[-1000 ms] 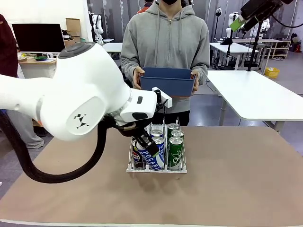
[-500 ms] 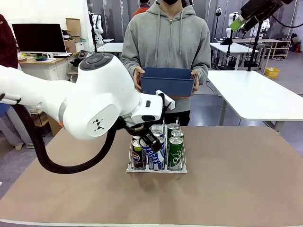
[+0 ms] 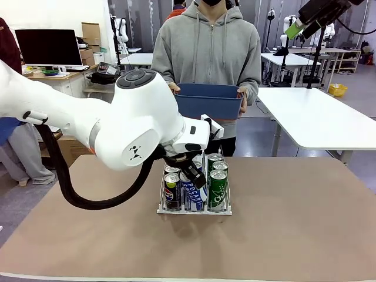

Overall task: Fill the beverage cans into the dispenser.
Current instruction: Place the picked Ionic drink in the line of the Automatic Can Dispenser with the same cans.

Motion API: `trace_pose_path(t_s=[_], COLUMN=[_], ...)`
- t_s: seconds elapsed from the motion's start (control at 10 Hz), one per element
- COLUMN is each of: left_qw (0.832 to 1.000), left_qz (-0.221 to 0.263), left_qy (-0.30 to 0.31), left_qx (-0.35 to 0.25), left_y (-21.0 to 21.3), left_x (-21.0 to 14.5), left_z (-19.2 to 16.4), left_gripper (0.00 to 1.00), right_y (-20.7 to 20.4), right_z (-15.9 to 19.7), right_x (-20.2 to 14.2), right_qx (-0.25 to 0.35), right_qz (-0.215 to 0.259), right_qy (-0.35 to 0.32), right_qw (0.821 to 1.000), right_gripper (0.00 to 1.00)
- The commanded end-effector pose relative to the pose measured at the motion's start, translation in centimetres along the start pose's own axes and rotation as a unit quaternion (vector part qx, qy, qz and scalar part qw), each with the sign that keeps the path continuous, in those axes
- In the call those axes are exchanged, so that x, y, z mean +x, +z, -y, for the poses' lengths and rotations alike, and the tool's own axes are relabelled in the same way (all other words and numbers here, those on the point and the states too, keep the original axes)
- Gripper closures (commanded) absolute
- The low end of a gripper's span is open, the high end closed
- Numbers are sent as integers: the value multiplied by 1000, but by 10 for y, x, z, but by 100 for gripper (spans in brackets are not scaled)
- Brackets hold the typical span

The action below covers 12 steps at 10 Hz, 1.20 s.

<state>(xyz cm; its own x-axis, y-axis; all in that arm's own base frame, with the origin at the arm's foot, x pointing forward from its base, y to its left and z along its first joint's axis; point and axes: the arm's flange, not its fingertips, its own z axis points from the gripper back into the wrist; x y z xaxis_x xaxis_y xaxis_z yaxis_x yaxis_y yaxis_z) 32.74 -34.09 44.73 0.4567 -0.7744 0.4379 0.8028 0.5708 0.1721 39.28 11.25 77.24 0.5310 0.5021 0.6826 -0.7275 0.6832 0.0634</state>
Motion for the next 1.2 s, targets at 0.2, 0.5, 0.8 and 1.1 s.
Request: trace_pose_path(t_s=[0.2,0.5,0.8,1.1], left_qw=[1000,999,999,999], left_qz=[5,-29,-20,-20], left_qy=[-1,15,29,38], left_qx=[3,-8,-10,4], left_y=[5,-20,-31,-35], left_x=[-1,0,9,15], left_z=[1,-3,-18,-32], left_gripper=[43,43,43,43], right_y=[0,0,0,0], right_z=[0,0,0,0], right_x=[0,0,0,0], right_qx=[-2,-2,-2,-2], right_qz=[-3,-3,-3,-3], right_qy=[0,0,0,0], right_qw=[1000,1000,1000,1000], right_gripper=[0,0,0,0])
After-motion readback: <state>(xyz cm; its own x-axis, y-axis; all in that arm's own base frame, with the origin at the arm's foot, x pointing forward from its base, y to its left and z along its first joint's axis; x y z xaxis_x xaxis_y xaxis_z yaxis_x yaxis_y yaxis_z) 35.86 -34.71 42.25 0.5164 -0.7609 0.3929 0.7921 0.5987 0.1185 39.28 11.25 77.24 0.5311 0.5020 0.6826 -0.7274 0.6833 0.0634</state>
